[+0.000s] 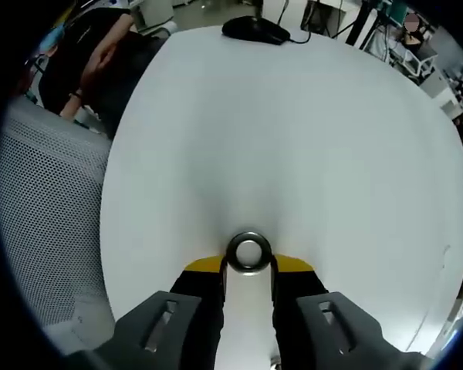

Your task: Place the washer onto the threaded stud by aligning its center hole with the stud, sliding it down to the base, and recovering from edge contact or off-axis alignment until the washer reaches the visible bottom stop.

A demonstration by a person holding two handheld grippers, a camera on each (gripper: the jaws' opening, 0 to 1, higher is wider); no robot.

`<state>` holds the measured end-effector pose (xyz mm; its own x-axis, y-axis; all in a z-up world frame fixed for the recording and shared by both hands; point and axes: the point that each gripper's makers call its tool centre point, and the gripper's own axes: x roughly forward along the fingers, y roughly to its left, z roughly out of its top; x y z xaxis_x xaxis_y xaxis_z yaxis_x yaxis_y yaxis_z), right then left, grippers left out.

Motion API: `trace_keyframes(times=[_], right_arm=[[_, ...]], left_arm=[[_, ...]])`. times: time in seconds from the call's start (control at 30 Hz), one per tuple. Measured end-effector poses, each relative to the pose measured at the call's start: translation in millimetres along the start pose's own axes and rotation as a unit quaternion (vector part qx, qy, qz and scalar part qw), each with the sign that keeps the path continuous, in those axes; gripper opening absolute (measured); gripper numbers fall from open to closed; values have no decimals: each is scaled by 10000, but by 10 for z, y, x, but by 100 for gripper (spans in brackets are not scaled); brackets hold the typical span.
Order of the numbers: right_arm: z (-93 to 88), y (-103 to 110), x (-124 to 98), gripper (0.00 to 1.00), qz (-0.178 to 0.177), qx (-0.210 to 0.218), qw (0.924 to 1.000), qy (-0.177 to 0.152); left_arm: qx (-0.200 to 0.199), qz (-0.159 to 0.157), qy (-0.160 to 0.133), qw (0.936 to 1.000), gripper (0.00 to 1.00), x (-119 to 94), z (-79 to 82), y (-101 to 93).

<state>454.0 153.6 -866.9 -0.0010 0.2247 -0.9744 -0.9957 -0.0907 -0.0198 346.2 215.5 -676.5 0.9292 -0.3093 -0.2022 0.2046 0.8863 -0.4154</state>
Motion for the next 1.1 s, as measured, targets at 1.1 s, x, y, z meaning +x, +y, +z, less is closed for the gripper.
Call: trace_keyframes(times=[1.1], right_arm=[[-147, -213, -851, 23, -401, 411, 9958, -714]], left_arm=[[-18, 20, 31, 10000, 70, 5, -13, -1]])
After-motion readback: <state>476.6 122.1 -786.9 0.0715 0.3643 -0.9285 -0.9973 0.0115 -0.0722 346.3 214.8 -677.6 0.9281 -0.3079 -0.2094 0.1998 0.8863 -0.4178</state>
